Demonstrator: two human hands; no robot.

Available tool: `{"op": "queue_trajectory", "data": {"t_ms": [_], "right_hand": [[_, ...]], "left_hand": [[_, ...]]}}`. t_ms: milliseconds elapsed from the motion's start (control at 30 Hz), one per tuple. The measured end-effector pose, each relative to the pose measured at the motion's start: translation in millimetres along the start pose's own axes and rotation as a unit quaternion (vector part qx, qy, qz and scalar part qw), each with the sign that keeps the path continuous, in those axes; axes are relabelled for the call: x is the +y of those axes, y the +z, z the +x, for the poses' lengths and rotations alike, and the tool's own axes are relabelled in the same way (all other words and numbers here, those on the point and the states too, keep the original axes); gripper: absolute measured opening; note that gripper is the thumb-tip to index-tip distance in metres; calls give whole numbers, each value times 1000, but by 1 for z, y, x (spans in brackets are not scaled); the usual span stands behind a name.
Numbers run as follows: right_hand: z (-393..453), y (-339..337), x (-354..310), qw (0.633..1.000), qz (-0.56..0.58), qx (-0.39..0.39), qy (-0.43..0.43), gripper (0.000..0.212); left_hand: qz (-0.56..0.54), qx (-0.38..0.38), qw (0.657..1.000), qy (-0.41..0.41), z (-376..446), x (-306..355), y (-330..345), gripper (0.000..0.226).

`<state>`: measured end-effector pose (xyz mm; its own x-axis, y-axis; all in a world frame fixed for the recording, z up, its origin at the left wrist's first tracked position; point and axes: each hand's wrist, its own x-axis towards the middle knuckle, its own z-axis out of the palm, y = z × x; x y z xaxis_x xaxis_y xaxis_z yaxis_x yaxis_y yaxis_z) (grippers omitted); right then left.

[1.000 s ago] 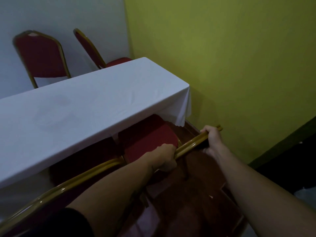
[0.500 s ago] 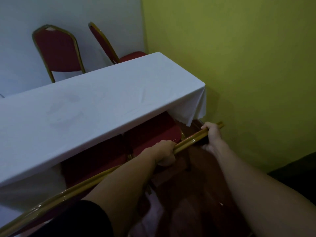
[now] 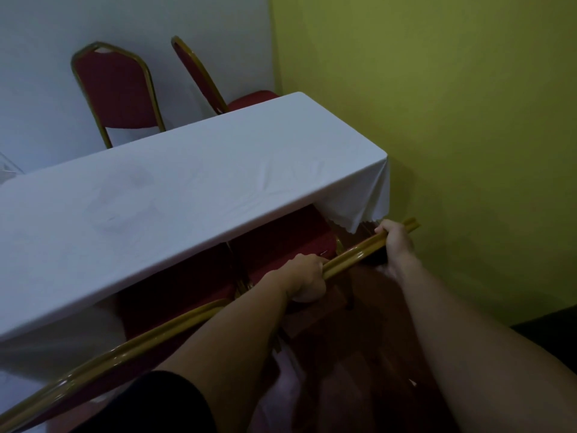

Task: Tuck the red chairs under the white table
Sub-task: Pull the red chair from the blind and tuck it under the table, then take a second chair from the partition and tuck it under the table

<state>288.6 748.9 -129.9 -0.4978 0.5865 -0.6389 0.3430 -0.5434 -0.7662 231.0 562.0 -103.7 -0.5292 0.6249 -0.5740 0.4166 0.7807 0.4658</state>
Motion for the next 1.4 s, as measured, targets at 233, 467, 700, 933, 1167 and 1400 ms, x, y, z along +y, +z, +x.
{"op": "queue_trajectory", "data": {"t_ms": [233, 467, 700, 933, 1167, 1400], "right_hand": [[-24, 1, -9, 947, -210, 197, -144, 59], [-45, 21, -1, 949, -255, 119, -141, 81], [-53, 18, -11, 947, -291, 68, -115, 82], [-105, 51, -24, 812, -533, 100, -214, 67], [-172, 174, 2, 797, -519, -76, -298, 50], [-269, 370, 102, 739, -545, -218, -330, 30]], "left_hand": [[28, 74, 997, 23, -14, -12, 11, 29], [0, 76, 996, 45, -24, -28, 12, 34], [24, 60, 998, 13, -28, -22, 6, 32], [54, 109, 992, 21, -88, -58, -37, 50], [-6, 180, 984, -6, -195, -182, -95, 46], [-60, 238, 966, -78, -359, -401, -133, 44]]}}
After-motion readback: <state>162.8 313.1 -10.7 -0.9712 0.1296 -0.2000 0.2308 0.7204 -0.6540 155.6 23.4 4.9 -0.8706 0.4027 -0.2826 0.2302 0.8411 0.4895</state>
